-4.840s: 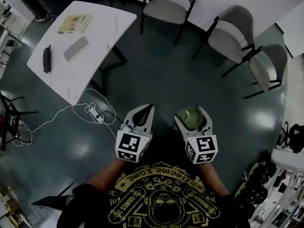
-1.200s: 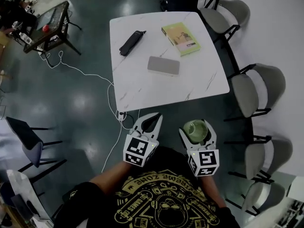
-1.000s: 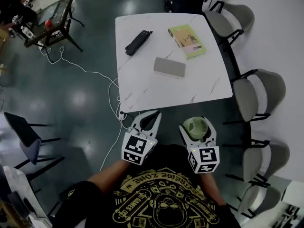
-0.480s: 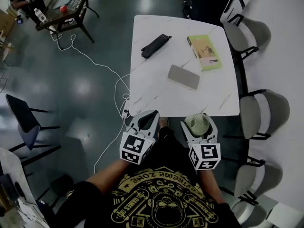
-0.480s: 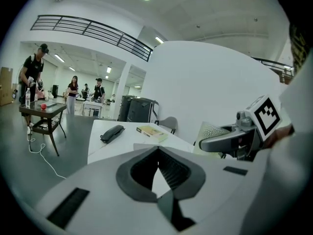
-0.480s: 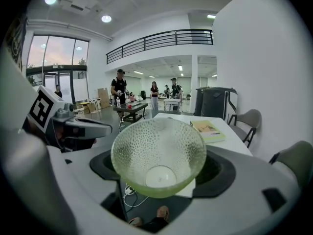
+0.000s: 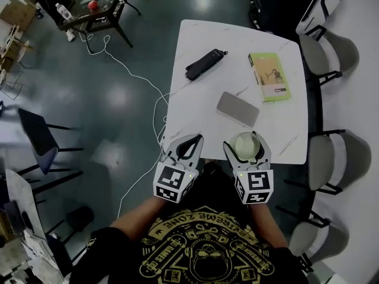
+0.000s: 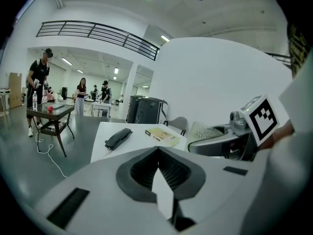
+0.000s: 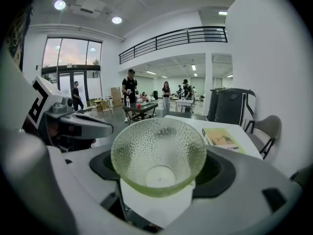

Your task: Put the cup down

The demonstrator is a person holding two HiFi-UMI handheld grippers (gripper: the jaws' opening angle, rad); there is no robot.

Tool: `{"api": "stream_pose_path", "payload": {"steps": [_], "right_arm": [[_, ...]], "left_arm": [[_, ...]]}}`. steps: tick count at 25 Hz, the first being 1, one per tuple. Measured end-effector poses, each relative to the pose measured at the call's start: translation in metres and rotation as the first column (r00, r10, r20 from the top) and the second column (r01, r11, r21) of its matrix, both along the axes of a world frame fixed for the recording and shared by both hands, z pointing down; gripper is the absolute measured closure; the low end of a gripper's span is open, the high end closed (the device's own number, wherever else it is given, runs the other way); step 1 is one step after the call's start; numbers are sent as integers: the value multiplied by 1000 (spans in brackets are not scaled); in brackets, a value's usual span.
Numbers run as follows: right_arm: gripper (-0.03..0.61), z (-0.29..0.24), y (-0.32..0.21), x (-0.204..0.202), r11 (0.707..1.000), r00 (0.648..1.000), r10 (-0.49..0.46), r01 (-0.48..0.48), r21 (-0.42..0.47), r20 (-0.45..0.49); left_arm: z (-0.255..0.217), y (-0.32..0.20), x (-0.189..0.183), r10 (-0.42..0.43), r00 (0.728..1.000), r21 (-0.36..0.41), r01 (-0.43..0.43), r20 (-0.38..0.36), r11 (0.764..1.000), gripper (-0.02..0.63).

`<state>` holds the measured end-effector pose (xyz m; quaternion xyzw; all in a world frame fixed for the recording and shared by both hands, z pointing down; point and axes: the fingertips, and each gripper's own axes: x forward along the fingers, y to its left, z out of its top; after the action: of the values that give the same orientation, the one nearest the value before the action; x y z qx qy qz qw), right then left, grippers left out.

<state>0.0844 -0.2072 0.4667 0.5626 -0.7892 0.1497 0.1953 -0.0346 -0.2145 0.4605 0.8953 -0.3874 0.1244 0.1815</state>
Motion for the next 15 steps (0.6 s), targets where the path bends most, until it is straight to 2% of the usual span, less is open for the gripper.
{"api": "stream_pose_path", "payload": {"steps": [7, 15], "right_arm": [[183, 20, -57, 10, 996, 996, -89, 88, -14, -2], [183, 43, -108, 13, 985, 986, -168, 167, -34, -1]], "left_arm": [[5, -41, 11, -85, 996, 1, 85, 37, 996, 607], [28, -64, 15, -154, 983, -59, 160, 96, 985, 607]]}}
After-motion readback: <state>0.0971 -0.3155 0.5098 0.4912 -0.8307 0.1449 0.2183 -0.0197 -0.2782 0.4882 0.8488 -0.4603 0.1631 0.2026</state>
